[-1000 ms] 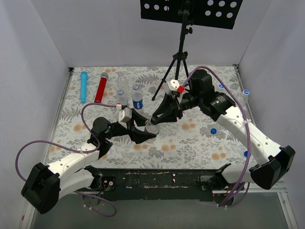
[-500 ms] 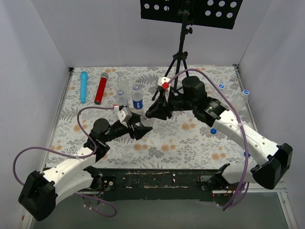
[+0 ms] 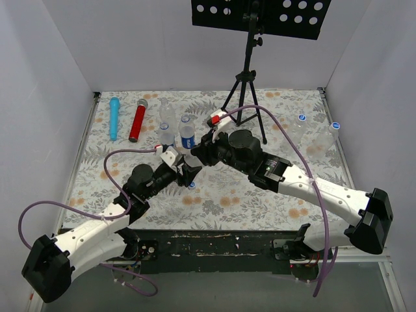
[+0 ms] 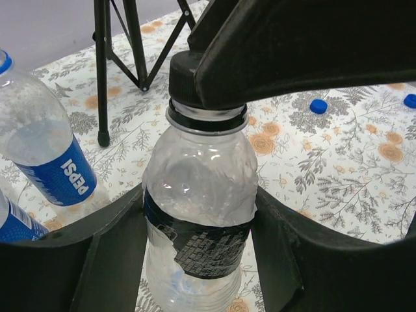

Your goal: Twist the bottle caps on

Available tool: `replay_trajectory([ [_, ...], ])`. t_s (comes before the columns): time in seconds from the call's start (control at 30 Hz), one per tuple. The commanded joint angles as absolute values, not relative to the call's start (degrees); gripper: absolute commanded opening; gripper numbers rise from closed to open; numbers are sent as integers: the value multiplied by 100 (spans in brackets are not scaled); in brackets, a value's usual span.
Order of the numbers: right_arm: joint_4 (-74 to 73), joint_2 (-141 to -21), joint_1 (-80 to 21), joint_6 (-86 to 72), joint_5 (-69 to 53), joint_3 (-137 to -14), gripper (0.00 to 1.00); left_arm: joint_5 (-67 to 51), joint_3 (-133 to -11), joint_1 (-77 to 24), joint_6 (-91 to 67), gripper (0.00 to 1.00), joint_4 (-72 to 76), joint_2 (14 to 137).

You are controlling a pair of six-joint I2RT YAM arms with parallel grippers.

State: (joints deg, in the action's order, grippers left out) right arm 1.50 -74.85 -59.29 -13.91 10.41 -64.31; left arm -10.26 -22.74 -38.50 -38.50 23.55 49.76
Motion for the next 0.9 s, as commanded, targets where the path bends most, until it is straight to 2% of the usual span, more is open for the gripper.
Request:
replay_trajectory([
  [0.0,202,-7199,-5854,-1047,469,-6599,15,-896,-2584,-3841,-4034,0,3120,4711],
  [0.1,123,-6979,-5547,-941,-401,-6837,46,-1238,-2654,-3666,-4271,0,3076,4842],
  [0.17,167,-6786,-5161,-923,-1156,-6917,60,-1633,-2672,-3499,-4455,0,3164,4921],
  [0.27,219,-6680,-4476,-827,-2763,-7005,73,-2493,-2681,-3270,-4780,0,3444,5071],
  [0.37,456,-6706,-3930,-756,-4486,-6944,75,-3827,-2707,-3138,-5053,0,3935,5290],
  [0.53,290,-6837,-3814,-28,-5448,-6934,73,-5438,-2865,-3076,-5571,1,4517,5721],
  [0.87,-211,-7075,-3823,896,-6415,-7119,72,-6038,-2927,-3059,-5880,2,4860,5950],
])
